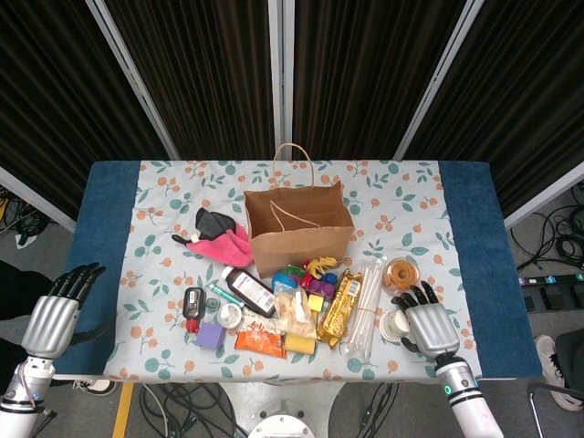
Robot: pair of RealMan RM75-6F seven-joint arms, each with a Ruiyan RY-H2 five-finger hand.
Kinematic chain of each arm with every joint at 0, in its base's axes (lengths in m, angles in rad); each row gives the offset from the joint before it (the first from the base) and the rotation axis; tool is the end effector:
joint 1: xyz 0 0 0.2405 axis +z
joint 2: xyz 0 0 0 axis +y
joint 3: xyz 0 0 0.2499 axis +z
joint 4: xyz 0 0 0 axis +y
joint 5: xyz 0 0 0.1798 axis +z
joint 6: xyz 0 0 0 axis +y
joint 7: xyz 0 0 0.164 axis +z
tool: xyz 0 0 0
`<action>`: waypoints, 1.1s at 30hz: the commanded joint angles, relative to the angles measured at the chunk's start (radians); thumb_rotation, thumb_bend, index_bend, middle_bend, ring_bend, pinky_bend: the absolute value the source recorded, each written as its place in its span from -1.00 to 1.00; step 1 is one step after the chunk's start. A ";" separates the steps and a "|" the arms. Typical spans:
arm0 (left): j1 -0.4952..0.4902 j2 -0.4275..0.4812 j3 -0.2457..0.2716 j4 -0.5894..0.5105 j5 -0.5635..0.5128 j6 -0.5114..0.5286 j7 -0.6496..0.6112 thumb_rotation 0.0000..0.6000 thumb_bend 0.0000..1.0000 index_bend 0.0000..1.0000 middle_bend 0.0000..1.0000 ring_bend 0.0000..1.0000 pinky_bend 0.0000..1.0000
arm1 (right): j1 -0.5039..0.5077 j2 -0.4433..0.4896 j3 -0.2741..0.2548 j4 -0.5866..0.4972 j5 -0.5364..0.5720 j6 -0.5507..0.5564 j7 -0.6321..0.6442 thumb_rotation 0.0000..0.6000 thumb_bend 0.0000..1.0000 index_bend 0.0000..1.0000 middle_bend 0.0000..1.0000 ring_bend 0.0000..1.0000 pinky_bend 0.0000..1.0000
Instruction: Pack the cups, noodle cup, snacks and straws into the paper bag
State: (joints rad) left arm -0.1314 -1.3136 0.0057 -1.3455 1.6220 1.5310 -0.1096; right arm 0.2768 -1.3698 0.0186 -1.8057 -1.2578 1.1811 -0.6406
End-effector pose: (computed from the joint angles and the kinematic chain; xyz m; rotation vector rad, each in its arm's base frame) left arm -0.2969 0.2033 0.1342 -1.5091 -0.8650 -1.0220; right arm -0.2313 -0.2205 0.0495 1.7665 -0.9511 0.6224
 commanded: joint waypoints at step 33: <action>-0.018 0.015 0.001 -0.018 0.022 0.000 -0.002 1.00 -0.79 -0.65 -0.57 -0.70 -0.59 | 0.194 0.148 0.400 -0.307 -0.066 0.215 0.018 1.00 -0.53 0.18 0.02 -0.21 -0.72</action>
State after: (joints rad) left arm -0.1479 -1.2985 0.0065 -1.3645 1.6440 1.5325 -0.1104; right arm 0.4046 -1.1892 0.3649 -2.1384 -1.3667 1.4262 -0.6346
